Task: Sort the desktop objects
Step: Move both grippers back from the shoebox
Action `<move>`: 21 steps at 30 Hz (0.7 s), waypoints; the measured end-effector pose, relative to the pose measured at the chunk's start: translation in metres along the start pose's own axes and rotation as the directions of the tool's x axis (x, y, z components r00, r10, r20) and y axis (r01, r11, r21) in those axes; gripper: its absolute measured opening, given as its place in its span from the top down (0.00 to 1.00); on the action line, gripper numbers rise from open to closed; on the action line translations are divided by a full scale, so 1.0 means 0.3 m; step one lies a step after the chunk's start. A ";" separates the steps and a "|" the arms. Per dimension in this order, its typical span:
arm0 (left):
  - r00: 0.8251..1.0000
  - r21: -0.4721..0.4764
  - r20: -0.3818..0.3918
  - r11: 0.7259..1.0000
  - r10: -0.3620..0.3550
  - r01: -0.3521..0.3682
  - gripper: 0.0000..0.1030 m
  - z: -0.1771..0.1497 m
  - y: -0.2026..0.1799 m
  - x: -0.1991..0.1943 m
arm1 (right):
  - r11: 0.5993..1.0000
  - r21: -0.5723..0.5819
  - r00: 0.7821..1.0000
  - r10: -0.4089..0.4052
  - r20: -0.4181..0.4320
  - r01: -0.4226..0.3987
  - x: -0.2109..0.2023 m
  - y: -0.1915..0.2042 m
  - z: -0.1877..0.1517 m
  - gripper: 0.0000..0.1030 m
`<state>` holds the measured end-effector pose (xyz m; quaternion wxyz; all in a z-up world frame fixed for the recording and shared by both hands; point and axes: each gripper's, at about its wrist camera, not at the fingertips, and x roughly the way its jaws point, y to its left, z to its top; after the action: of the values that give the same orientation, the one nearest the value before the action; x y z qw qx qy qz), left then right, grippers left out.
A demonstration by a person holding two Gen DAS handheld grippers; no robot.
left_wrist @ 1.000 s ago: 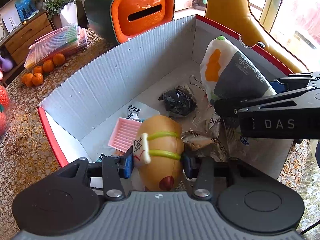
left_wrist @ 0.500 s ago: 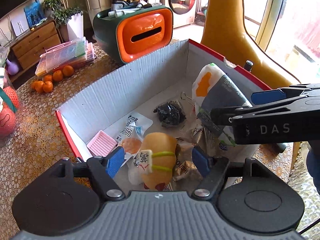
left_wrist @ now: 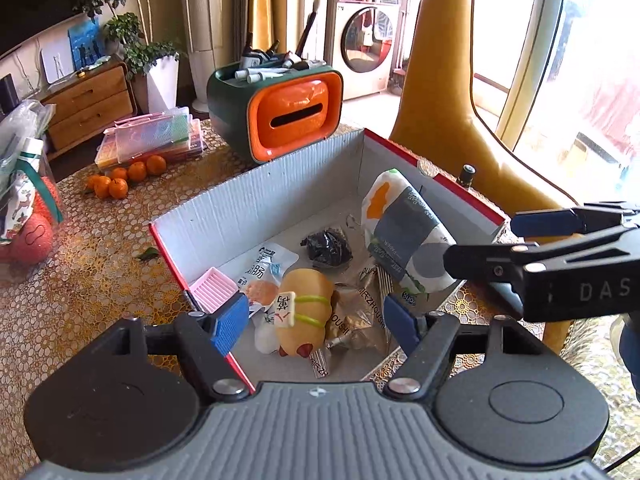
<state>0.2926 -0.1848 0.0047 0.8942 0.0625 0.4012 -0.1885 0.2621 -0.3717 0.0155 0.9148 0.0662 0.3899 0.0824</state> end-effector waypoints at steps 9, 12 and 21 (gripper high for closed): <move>0.999 -0.016 0.041 1.000 -0.012 0.013 0.28 -0.072 0.003 -0.096 | 0.998 -0.043 0.998 0.051 0.036 -0.049 -0.120 0.049 -0.078 0.14; 0.999 -0.019 0.054 1.000 -0.003 0.004 0.26 -0.096 0.000 -0.131 | 0.997 -0.050 0.996 0.069 0.049 -0.067 -0.154 0.058 -0.098 0.13; 0.995 -0.047 0.097 0.999 0.027 -0.022 0.00 -0.157 0.010 -0.208 | 0.995 -0.069 0.988 0.078 0.131 -0.070 -0.234 0.073 -0.156 0.08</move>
<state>0.2233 -0.1517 0.0193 0.9162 0.0375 0.3603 -0.1711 0.1782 -0.3619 0.0367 0.9367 0.0565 0.3223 0.1242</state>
